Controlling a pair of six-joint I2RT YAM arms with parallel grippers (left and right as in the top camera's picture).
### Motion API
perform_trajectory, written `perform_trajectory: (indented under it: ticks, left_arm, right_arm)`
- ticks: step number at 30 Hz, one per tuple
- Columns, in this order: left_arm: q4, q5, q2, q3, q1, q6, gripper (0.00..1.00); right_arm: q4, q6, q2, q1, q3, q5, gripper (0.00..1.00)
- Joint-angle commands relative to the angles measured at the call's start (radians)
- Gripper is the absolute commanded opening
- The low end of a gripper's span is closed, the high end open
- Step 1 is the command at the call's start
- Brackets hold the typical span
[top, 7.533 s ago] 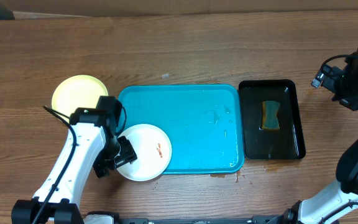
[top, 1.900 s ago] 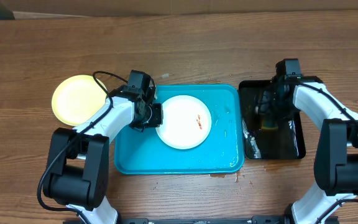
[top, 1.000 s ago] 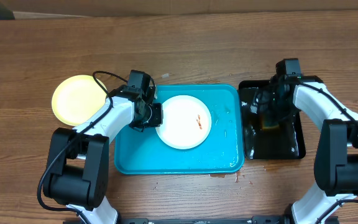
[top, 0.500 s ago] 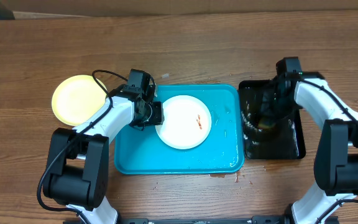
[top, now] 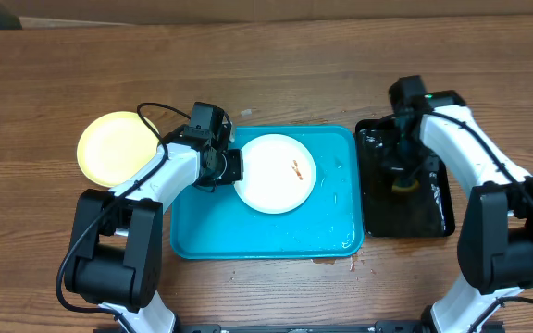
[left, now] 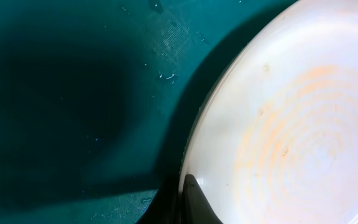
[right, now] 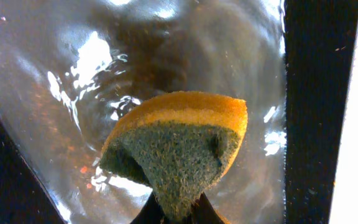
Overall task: Clean dirty plates on tray and stack at the side
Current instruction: 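Carry the sponge with the right gripper over the white plate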
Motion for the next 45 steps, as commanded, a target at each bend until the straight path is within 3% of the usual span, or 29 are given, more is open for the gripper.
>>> perform_trajectory:
  ticks: [1, 3, 8, 11, 24, 31, 36, 45]
  left_arm:
    - [-0.017, -0.021, 0.02, 0.0, -0.005, -0.005, 0.04]
    - [-0.018, -0.022, 0.02, 0.0, -0.005, -0.004, 0.04]
    - [-0.025, -0.022, 0.02, 0.0, -0.005, -0.004, 0.04]
    - [-0.024, -0.021, 0.02, 0.0, -0.005, -0.004, 0.04]
    - [-0.024, -0.021, 0.02, 0.0, -0.005, -0.004, 0.07]
    - [-0.021, -0.021, 0.02, 0.0, -0.005, -0.004, 0.08]
    - [-0.017, -0.021, 0.02, 0.0, -0.005, -0.004, 0.08]
    - [-0.017, -0.021, 0.02, 0.0, -0.005, -0.004, 0.09]
  right_arm:
    - [-0.008, 0.06, -0.008, 0.057, 0.021, 0.198, 0.04]
    - [-0.018, 0.109, -0.008, 0.08, 0.021, 0.286, 0.04]
    - [-0.009, 0.145, -0.008, 0.113, 0.021, 0.286, 0.04]
    - [-0.004, 0.082, -0.008, 0.122, 0.021, 0.249, 0.04]
    - [-0.039, 0.129, -0.008, 0.124, 0.028, 0.292, 0.04]
    - [-0.107, 0.048, -0.008, 0.146, 0.156, 0.033, 0.04]
    - [-0.136, 0.049, -0.008, 0.235, 0.315, -0.091, 0.04]
    - [0.042, 0.055, -0.005, 0.481, 0.299, 0.03, 0.04]
